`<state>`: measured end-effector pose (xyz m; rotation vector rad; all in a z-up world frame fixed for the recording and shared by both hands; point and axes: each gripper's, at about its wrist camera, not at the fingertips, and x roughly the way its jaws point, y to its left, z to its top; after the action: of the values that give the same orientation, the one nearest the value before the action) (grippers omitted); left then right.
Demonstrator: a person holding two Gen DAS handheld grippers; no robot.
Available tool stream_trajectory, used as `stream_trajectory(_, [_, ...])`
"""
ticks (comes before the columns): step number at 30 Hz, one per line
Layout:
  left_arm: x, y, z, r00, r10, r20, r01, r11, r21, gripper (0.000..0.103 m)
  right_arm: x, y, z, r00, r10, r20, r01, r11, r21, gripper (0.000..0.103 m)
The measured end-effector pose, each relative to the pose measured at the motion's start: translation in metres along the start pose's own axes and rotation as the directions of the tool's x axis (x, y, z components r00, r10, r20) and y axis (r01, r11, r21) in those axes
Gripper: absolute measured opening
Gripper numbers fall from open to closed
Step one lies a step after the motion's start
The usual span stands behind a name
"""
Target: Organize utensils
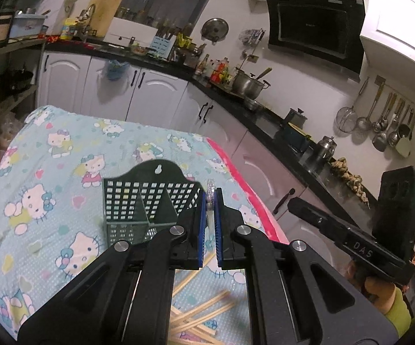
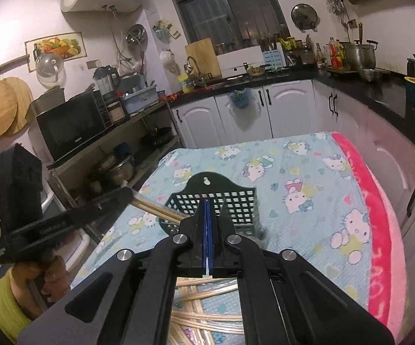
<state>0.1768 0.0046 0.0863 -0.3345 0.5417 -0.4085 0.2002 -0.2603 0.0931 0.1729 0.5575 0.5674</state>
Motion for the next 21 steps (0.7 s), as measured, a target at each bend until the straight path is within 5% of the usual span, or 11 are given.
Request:
stream_trajectory(5, [-0.008,0.0,0.01,1.0,0.005,0.02,-0.005,1.0,0.011,0.003,0.03,-0.044,-0.009,0.992,-0.042,-0.12,0.054,0.993,0.102,0.002])
stream_trajectory(7, [-0.011,0.0,0.013,1.0,0.007,0.024,-0.008,1.0,0.016,0.003,0.057,-0.067,-0.024,0.973,-0.076,-0.217,0.105,0.987,0.125,0.003])
stream_trajectory(11, [-0.018,0.004,0.02,0.999,0.001,0.036,-0.001,1.0,0.015,0.003,0.097,-0.098,-0.056,0.93,-0.121,-0.347,0.195,0.963,0.187,0.033])
stream_trajectory(21, [-0.041,0.013,0.042,0.996,-0.024,0.084,0.025,1.0,-0.006,0.003,0.155,-0.122,-0.094,0.861,-0.194,-0.471,0.313,0.93,0.19,0.033])
